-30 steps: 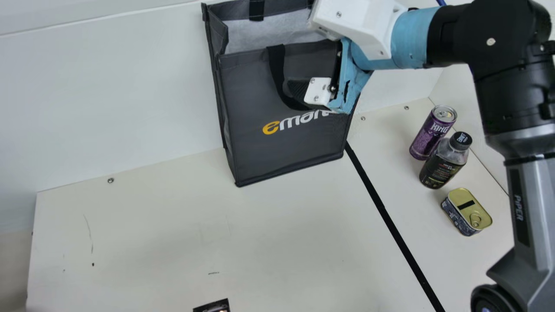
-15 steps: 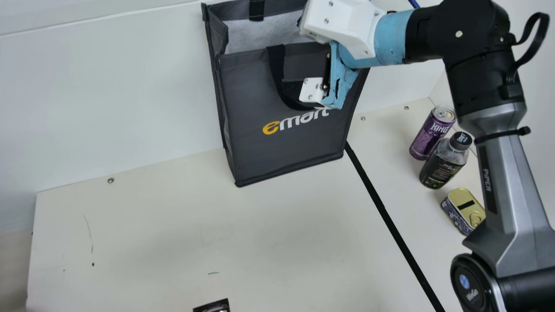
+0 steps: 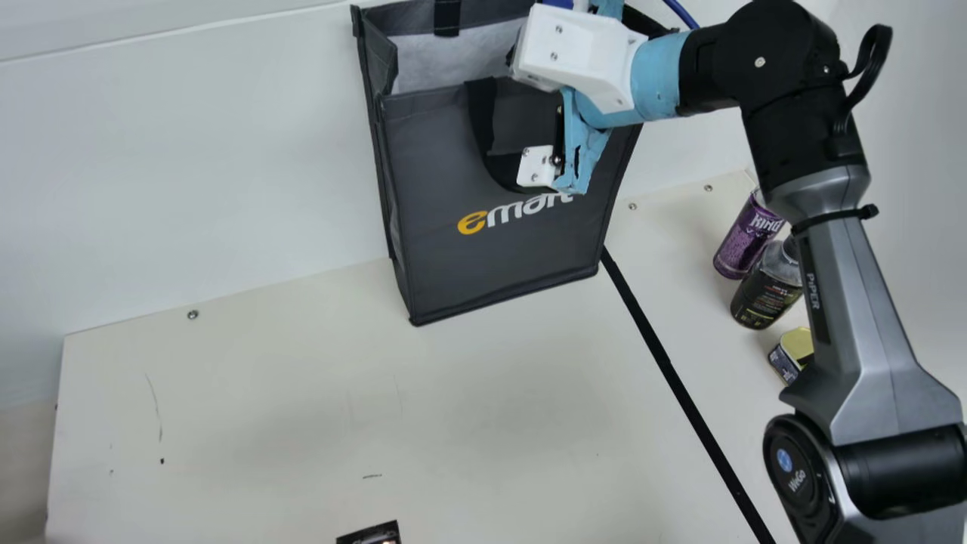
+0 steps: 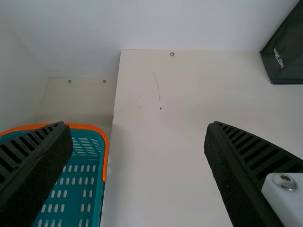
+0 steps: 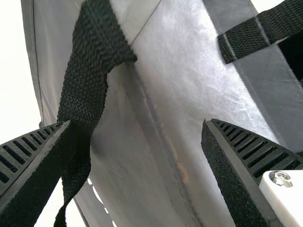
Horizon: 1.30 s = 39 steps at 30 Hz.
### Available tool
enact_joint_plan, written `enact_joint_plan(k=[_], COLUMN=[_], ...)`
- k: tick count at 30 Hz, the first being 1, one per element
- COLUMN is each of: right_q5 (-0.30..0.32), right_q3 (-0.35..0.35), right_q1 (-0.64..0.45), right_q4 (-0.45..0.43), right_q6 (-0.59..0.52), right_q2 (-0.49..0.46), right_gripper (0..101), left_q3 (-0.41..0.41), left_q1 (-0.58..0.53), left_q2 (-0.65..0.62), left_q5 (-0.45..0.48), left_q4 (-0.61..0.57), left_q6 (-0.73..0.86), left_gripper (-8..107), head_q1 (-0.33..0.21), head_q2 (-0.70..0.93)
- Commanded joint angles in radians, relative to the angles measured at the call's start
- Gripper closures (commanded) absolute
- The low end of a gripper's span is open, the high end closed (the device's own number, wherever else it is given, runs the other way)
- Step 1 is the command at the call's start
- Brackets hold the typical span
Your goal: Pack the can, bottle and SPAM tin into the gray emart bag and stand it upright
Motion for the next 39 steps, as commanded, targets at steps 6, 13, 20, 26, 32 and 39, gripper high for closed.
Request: enact_joint_plan(k=[6,13,20,26,32,39], right_q5=[0.002,0.002,0.002,0.002,0.002,0.002], right_q3=[0.003,0.0,-0.017,-0.029,-0.026,-0.004], right_q1=[0.004,0.003,-0.001,-0.002,0.009,0.028], right_q4=[0.008,0.019,0.024,0.014,-0.005,-0.024], right_q6=[-0.02,-0.032,-0.015,0.012,0.041,0.066], right_q2=[0.012,0.018,0.016,0.0,-0.034,-0.09], right_gripper=[40,87,101,101,101,101], left_q3=[0.0,0.0,0.0,0.0,0.0,0.0], left_q1=[0.0,0.0,0.0,0.0,0.0,0.0], left_q2=[0.0,0.0,0.0,0.0,0.0,0.0], left_q5=[0.0,0.0,0.0,0.0,0.0,0.0], left_q4=[0.0,0.0,0.0,0.0,0.0,0.0], left_q6=[0.0,0.0,0.0,0.0,0.0,0.0], left_gripper=[9,9,9,9,9,9], head_q1=[-0.023,-0.023,-0.023,-0.023,-0.023,-0.023], head_q2=[-0.001,-0.001,-0.001,-0.001,-0.001,-0.001])
